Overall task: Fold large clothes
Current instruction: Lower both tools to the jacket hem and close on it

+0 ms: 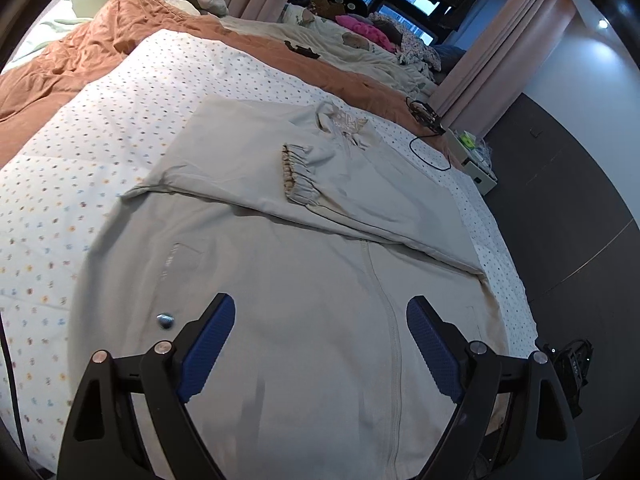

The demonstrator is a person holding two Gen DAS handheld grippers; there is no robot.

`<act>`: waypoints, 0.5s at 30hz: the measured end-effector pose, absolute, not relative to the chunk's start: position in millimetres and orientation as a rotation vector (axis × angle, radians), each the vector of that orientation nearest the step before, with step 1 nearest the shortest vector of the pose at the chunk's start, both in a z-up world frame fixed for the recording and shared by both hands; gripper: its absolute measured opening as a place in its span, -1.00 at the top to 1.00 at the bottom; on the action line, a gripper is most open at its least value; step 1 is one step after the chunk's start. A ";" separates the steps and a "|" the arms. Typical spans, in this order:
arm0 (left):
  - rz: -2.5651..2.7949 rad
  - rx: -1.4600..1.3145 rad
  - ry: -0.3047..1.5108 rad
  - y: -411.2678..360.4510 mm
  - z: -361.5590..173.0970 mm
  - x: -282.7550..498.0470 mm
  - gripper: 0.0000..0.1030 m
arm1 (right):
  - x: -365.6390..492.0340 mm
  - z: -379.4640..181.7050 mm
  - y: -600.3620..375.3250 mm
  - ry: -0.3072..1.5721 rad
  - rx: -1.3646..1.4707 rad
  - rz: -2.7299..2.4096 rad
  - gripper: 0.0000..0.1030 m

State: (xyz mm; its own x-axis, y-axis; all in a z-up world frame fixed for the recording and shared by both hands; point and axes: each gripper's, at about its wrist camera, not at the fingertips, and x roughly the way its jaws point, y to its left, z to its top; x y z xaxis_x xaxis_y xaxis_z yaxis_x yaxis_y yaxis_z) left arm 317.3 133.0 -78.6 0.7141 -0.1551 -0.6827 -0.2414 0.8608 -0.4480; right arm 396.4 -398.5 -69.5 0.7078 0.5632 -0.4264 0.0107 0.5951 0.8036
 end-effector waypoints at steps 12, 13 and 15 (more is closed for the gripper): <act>0.088 -0.547 0.713 145.1 -70.5 230.3 -0.73 | 348.0 -55.8 -417.3 0.705 0.802 0.361 -1.00; 0.086 -0.544 0.710 144.4 -70.6 222.6 -0.73 | 343.1 -55.8 -419.1 0.703 0.790 0.360 -1.00; 0.080 -0.546 0.701 144.7 -72.6 206.6 -0.73 | 332.8 -57.1 -425.2 0.691 0.789 0.375 -1.00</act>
